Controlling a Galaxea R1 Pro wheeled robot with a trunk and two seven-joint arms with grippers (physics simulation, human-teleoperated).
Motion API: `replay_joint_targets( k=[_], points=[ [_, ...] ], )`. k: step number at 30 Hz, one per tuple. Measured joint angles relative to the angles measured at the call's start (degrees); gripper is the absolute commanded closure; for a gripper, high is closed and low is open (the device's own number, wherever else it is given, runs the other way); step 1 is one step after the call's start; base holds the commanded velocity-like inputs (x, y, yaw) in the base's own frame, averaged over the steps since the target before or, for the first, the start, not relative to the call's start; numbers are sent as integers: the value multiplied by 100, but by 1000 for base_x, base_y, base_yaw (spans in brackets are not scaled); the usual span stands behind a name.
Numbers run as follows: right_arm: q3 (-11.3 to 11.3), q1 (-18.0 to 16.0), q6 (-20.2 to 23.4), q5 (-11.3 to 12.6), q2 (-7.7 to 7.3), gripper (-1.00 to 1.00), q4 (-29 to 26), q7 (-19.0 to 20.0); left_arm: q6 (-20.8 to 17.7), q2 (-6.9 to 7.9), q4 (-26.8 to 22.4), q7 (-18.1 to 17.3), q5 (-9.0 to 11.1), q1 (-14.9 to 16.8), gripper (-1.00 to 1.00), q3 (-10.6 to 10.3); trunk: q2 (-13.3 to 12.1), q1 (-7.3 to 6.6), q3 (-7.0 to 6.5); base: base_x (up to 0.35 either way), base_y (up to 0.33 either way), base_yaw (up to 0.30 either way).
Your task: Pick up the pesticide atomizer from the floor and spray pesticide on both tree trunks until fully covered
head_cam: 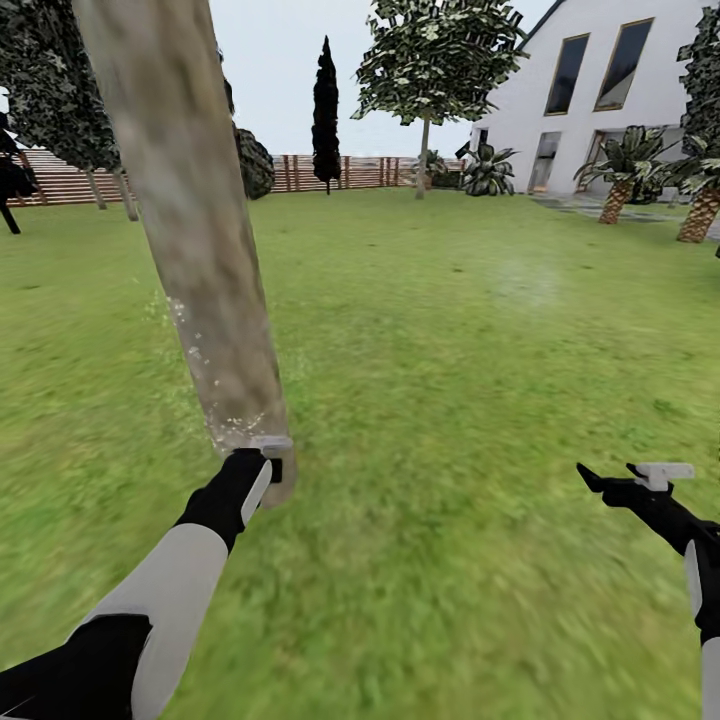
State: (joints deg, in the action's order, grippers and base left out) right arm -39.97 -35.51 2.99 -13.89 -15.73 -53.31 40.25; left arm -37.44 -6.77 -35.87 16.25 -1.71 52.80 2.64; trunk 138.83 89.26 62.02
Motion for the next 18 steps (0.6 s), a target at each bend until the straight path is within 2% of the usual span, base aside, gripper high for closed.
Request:
replay_joint_targets(
  k=[2, 5, 8, 11, 15, 18],
  points=[
    [-13, 0, -10, 0, -8, -100, 2, 1, 0, 0, 3, 0, 0, -6, 100, 0, 0, 0, 0, 62, -145, 48],
    [-11, 0, -9, 0, -1, -100, 3, 1, 8, 0, -2, 0, 8, -52, 100, 1, 0, 0, 0, 8, -19, 230],
    [-10, 0, -9, 0, 0, -100, 5, 1, 528, 0, 5, 100, 2, -145, 100, -4, 0, 0, 0, 0, -1, 275],
    [-10, 0, -9, 0, 0, -100, 5, 1, 645, -12, 7, 312, 34, -186, 100, -8, 0, 0, 0, 0, -31, 233],
    [-3, 0, -6, 4, 0, -100, -2, 1, 662, -17, 100, 330, 40, -203, 100, -4, 0, 0, 0, 0, -229, 34],
    [4, 0, -3, 1, 3, -100, 13, 1, 1005, 8, 489, 356, 12, -229, 100, 1, 0, 0, 0, 0, -272, 1]
  ],
)
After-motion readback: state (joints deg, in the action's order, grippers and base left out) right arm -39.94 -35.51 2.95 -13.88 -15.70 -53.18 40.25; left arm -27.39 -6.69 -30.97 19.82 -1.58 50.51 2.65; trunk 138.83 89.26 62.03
